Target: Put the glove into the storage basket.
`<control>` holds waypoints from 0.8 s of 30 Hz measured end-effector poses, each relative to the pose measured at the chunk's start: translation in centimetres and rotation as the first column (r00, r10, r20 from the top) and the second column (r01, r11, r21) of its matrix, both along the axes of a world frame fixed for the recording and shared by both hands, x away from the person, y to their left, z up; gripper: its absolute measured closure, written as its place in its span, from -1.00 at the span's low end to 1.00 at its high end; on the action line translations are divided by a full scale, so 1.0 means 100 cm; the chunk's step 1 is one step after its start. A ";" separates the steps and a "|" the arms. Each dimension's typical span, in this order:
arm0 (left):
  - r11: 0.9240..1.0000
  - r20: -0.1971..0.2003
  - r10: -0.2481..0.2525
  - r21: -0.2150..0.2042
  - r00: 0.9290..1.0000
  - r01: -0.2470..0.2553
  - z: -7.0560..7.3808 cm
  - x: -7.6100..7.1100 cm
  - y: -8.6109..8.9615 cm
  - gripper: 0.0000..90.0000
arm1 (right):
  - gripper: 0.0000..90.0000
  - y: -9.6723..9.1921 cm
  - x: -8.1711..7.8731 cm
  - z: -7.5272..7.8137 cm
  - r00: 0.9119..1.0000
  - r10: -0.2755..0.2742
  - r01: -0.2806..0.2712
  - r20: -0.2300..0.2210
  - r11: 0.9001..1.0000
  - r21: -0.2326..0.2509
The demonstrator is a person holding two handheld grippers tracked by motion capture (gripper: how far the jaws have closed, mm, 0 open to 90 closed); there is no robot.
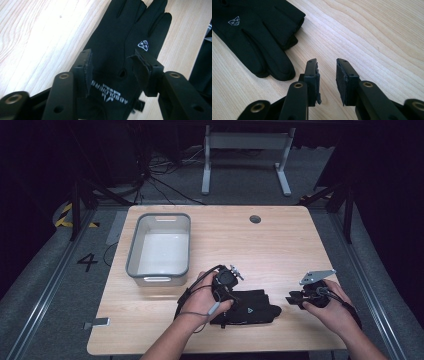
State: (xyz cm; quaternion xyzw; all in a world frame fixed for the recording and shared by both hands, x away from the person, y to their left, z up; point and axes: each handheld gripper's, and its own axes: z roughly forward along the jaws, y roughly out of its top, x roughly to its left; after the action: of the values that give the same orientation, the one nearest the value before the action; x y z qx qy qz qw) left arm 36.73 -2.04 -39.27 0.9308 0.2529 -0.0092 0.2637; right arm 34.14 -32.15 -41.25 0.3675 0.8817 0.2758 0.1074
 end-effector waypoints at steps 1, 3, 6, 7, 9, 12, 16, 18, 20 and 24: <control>1.000 -0.003 -0.009 0.002 1.000 0.009 -0.002 0.000 -0.002 0.13 | 0.60 -0.001 0.000 0.000 1.000 -0.006 0.006 -0.001 1.000 0.004; 0.999 -0.013 -0.024 -0.023 1.000 0.024 -0.007 -0.001 -0.005 0.14 | 0.60 -0.001 -0.001 -0.001 1.000 -0.005 0.005 0.004 1.000 0.001; 0.999 -0.017 -0.032 -0.029 0.999 0.031 -0.011 -0.001 -0.010 0.11 | 0.60 -0.001 -0.002 -0.002 1.000 -0.006 0.006 0.002 1.000 0.002; 0.999 -0.011 -0.032 -0.029 0.999 0.031 -0.013 -0.001 -0.012 0.09 | 0.60 -0.001 -0.002 -0.002 1.000 -0.006 0.006 0.004 1.000 0.002; 0.999 0.003 -0.035 -0.020 0.999 0.035 -0.017 -0.001 -0.015 0.05 | 0.60 -0.001 -0.003 -0.002 1.000 -0.003 0.003 0.004 1.000 0.003; 0.999 0.012 -0.038 -0.020 0.999 0.039 -0.022 0.001 -0.018 -0.04 | 0.59 -0.001 -0.003 -0.002 1.000 -0.005 0.005 0.003 1.000 0.004; 0.999 -0.001 -0.040 -0.006 0.999 0.040 -0.028 0.003 -0.020 -0.10 | 0.58 -0.001 -0.004 -0.003 1.000 -0.005 0.005 -0.003 1.000 0.012; 0.998 0.000 -0.055 0.012 0.999 0.055 -0.031 0.003 -0.023 -0.14 | 0.58 -0.002 -0.004 -0.003 1.000 -0.004 0.004 -0.001 1.000 0.014; 0.997 -0.003 -0.066 0.029 0.998 0.066 -0.034 0.002 -0.025 -0.20 | 0.57 -0.002 -0.004 -0.002 1.000 -0.006 0.006 -0.005 1.000 0.022; 0.994 -0.003 -0.086 0.061 0.996 0.086 -0.039 0.000 -0.029 -0.32 | 0.54 -0.002 -0.004 -0.002 1.000 -0.007 0.007 -0.003 0.999 0.032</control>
State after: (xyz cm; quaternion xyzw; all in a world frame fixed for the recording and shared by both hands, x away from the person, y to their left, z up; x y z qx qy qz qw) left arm 36.74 -4.97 -43.17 0.9485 0.2126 -0.0129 0.2343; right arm 33.75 -32.36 -41.43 0.3725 0.8761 0.2889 0.1010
